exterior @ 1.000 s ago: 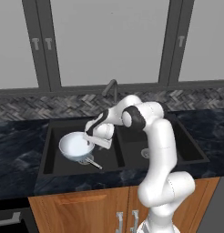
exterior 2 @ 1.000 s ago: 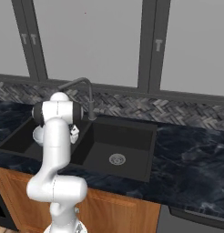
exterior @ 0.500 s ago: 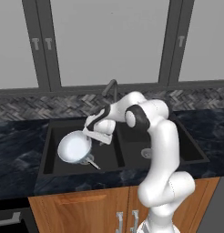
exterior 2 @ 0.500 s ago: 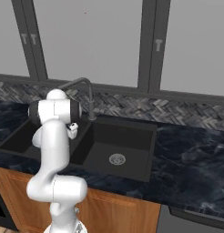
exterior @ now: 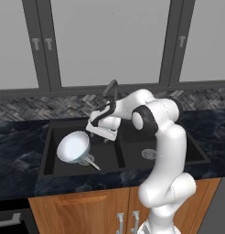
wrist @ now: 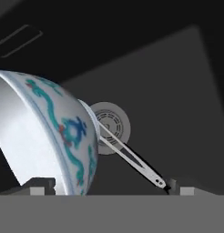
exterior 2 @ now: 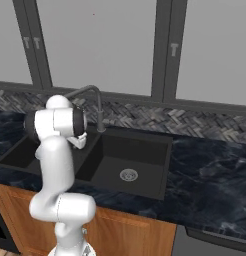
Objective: Pick the strainer and bowl and place them in the sink. Then turn on the water.
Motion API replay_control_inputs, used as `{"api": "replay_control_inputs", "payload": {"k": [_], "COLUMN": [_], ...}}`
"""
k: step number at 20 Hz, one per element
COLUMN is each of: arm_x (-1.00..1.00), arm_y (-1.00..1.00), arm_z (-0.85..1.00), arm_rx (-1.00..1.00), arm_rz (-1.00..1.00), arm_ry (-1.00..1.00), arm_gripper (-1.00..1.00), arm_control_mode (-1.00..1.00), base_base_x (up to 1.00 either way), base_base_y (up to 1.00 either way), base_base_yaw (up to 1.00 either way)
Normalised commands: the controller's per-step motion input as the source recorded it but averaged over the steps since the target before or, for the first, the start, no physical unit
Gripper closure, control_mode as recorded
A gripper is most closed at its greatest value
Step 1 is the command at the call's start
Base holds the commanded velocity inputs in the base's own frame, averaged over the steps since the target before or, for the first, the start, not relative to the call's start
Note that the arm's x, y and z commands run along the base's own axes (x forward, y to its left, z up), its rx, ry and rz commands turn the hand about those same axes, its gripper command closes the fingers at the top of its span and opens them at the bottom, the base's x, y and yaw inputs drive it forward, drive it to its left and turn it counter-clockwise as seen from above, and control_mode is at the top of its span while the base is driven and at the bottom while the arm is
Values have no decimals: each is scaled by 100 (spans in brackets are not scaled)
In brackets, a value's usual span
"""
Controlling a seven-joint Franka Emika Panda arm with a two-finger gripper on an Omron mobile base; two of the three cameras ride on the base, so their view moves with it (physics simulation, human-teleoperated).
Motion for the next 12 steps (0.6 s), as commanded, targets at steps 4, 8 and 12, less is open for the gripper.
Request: {"api": "replay_control_inputs", "payload": {"k": [4, 8, 12], "arm_x": [-40, -43, -48], "arm_y": [-43, -30, -28], "arm_z": [34, 34, 29], "arm_rx": [-6, -11, -12], "arm_rz": [0, 0, 0], "arm_ry": [0, 0, 0], "arm_gripper": [-100, -100, -100], "arm_control_mode": [-100, -100, -100], "base_base_x": [0, 0, 0], "base_base_y": [0, 0, 0], "base_base_yaw": [0, 0, 0]}}
